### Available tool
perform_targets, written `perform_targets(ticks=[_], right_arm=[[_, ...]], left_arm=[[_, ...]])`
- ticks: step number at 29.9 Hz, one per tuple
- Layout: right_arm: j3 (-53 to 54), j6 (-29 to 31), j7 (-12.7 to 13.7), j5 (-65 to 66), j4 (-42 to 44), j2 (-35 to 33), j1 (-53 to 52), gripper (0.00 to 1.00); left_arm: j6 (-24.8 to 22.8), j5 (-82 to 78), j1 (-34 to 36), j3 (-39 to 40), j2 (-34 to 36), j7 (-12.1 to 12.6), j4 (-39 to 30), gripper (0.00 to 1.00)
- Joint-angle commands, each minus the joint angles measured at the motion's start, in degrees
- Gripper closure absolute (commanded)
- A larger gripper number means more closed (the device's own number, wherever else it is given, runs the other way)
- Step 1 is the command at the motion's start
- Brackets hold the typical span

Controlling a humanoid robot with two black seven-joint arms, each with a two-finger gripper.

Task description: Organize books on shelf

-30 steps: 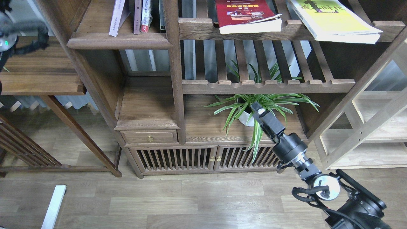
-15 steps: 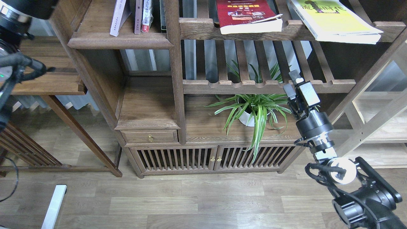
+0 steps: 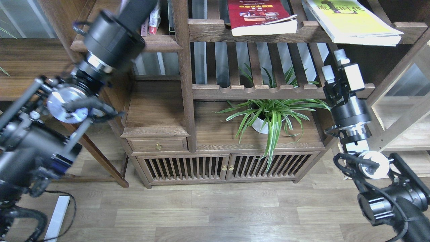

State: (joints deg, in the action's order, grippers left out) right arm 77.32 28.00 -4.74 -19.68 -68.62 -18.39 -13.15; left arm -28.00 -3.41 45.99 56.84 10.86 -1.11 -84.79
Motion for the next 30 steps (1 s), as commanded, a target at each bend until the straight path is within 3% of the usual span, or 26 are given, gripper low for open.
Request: perform_targets(ticks=[1,11,30], right_arm=[[2.3,0.0,0.0,-1.1,0.1,-0.2,-0.6,0.05],[4.0,-0.2,0.3,-10.5,0.2,-6.0,-2.9,0.06],[3.0,-14.3,0.7,-14.4,0.2,-7.9,-8.0,0.17]], left_arm=[[0.0,-1.8,-1.9,-2.7,-1.2,0.1,0.1,0.05],[0.0,-4.8,-4.8,-7.9,-2.1,0.4,0.1,0.05],[0.0,-6.1,-7.0,-9.0,-1.7,2.0,0.1,0.05]])
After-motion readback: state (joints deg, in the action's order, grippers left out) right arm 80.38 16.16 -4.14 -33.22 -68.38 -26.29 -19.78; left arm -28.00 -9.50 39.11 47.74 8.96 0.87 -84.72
